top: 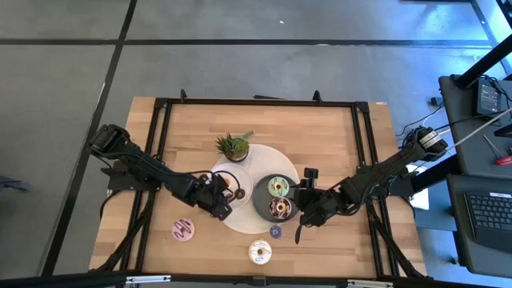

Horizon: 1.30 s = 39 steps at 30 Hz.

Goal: Pick & Place donuts
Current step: Put the small brown donut on the white plate, then put the large pink donut on the gray plate

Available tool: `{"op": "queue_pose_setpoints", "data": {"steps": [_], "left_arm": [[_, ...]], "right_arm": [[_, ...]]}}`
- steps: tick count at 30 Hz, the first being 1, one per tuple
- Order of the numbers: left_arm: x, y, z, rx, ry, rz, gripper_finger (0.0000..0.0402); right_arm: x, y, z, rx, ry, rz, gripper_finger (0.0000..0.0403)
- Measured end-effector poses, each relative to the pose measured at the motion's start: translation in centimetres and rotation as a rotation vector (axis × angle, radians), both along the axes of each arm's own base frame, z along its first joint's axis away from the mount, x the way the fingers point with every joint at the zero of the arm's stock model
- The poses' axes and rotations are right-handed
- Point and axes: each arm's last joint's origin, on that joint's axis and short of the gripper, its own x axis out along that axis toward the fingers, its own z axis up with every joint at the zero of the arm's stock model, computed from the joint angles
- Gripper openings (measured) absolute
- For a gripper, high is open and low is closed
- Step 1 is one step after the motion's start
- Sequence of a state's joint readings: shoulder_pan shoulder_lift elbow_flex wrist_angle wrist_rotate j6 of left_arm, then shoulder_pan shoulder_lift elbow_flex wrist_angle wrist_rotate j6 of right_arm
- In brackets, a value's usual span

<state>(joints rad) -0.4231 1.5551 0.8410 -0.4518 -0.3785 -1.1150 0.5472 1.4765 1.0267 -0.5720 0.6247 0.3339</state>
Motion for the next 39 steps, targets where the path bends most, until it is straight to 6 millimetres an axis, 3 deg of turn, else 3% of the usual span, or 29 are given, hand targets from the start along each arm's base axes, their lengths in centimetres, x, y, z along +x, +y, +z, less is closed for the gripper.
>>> {"op": "queue_pose_setpoints", "data": {"steps": [11, 16, 26, 32, 39], "left_arm": [[-0.9, 0.5, -0.3, 0.025, 0.084, 0.047, 0.0123], [-1.3, 0.3, 1.1, 0.000, 0.041, 0.018, 0.0119], [-4.5, -1.8, 4.6, -0.138, -0.041, -0.054, 0.0123], [-5.4, -3.4, 4.7, -0.163, -0.047, -0.101, 0.0120], [-7.4, -5.2, 4.4, -0.418, 0.114, 0.036, 0.0120]], "right_arm": [[0.0, 0.0, 0.0, 0.001, 0.000, 0.000, 0.0181], [0.0, 0.0, 0.0, 0.001, 0.000, -0.001, 0.0181], [0.0, 0.0, 0.0, 0.002, -0.005, 0.000, 0.0181], [0.5, 0.3, 0.4, 0.001, -0.050, 0.035, 0.0181], [0.6, 0.3, 0.4, -0.011, -0.054, 0.052, 0.0181]]}}
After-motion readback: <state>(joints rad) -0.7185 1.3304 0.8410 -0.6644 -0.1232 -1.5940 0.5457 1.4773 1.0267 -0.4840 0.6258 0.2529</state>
